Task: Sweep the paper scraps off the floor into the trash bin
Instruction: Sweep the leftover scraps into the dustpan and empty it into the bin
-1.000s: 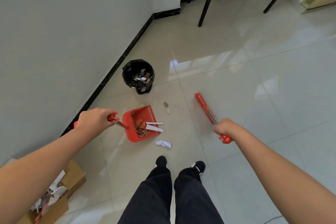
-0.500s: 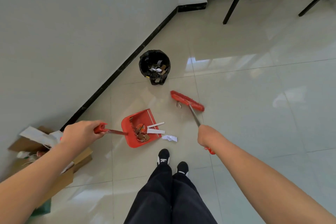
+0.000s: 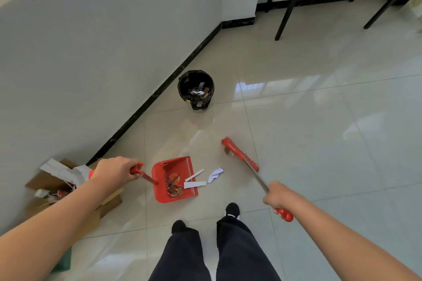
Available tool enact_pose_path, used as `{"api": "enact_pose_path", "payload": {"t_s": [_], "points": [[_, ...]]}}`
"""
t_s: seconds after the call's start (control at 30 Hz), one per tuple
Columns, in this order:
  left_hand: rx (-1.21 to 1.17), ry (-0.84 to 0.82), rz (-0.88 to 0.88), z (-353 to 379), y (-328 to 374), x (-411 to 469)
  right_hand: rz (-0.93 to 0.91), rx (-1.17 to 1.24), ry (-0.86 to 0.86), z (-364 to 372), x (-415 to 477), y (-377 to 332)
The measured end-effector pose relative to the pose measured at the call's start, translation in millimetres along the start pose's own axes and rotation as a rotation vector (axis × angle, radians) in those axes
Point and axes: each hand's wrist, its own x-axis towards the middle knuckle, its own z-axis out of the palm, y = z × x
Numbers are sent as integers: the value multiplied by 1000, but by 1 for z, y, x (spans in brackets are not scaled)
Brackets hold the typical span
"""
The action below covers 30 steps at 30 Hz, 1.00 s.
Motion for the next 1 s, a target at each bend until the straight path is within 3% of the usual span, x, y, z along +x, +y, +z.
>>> {"api": "enact_pose_path", "payload": {"t_s": [0.3,0.6,1.0], "points": [[-83,108,90,32,-18,-11,9,293,-28,112,-28,-43],[-91,123,121,64,-68,-29,-44,266,-158,218,-65,-132],[-122,113,93,87,-95,-44,31,496,-304,157,-105,-123]]}}
